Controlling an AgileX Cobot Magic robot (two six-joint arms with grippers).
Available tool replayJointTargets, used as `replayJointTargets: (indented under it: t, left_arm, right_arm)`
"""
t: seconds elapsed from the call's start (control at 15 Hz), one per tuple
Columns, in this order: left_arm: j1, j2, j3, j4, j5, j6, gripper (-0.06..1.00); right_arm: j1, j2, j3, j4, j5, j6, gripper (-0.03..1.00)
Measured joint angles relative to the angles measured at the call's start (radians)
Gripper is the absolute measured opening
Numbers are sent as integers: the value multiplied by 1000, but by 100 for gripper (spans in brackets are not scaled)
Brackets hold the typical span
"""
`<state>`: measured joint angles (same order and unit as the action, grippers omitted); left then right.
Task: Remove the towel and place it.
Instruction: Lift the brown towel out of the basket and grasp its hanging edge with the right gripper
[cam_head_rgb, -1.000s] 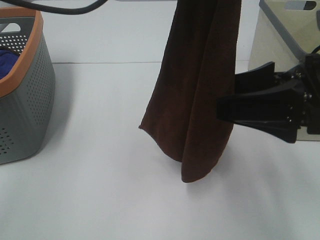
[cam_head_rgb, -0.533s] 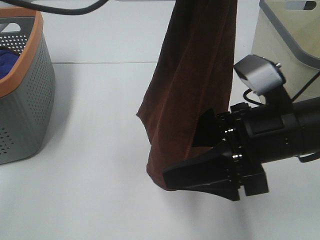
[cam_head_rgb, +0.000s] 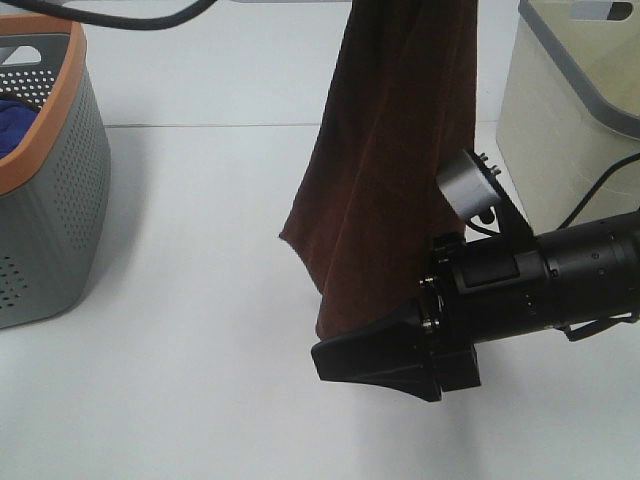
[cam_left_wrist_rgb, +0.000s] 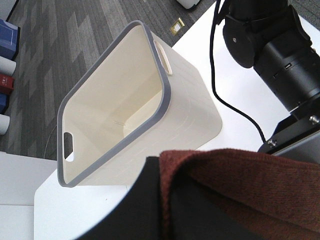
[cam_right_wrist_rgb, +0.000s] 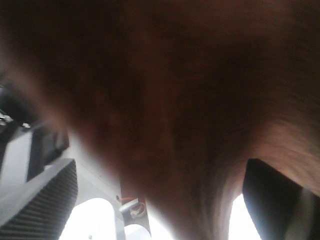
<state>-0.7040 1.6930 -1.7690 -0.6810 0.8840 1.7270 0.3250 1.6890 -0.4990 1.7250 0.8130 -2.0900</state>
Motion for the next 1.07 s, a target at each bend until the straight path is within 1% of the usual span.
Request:
replayJointTargets:
  t: [0.27, 0.6, 0.73, 0.8, 0.87, 1.07]
  left_arm:
    - [0, 0, 0, 43, -1, -11, 0]
    - [0, 0, 0, 104, -1, -31, 0]
    - [0, 0, 0, 115, -1, -37, 0]
    - [0, 0, 0, 118, -1, -48, 0]
    - [0, 0, 0, 144, -2, -76, 0]
    - [0, 0, 0, 172, -3, -107, 0]
  right_arm:
    - [0, 0, 0, 0, -96, 32, 88]
    - [0, 0, 0, 0, -100, 33, 88]
    - [0, 0, 0, 0, -100, 33, 88]
    - [0, 0, 0, 0, -100, 33, 88]
    - [0, 0, 0, 0, -105, 33, 88]
    - [0, 0, 0, 0, -107, 34, 88]
